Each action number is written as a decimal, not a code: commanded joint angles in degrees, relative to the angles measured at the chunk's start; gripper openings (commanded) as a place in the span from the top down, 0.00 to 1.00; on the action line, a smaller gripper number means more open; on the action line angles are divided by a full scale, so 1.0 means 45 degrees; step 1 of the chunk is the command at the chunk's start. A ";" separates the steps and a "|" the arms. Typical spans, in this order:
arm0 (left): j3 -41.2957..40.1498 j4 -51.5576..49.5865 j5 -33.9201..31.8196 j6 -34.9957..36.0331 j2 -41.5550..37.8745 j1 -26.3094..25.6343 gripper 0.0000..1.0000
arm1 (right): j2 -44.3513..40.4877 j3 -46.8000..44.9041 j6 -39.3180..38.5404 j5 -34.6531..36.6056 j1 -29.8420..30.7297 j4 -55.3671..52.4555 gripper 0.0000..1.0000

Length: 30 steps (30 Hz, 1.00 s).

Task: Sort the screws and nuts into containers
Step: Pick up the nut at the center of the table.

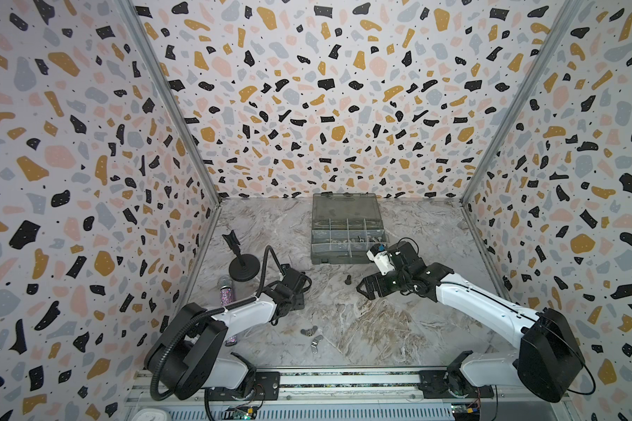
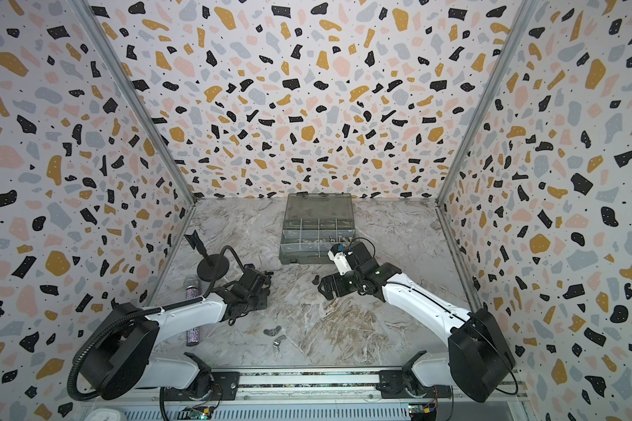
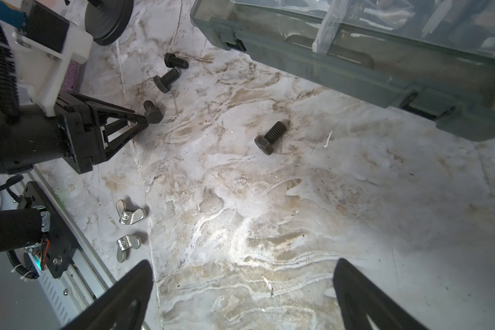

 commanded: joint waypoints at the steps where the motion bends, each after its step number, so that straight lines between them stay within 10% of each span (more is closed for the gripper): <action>1: 0.0169 -0.0957 0.0442 0.0284 0.0598 -0.0001 0.76 | -0.0430 0.0066 -0.0143 -0.0095 -0.0239 -0.0123 0.01; 17: 0.2588 -0.3502 0.0291 0.0540 -0.0219 -0.0001 0.89 | -0.0033 0.0794 -0.0650 -0.0595 -0.1039 -0.0257 0.01; 30: 0.9677 -0.4024 0.0402 0.1860 0.3939 0.0019 0.86 | 0.0436 0.1811 -0.0709 -0.0683 -0.1370 -0.0814 0.01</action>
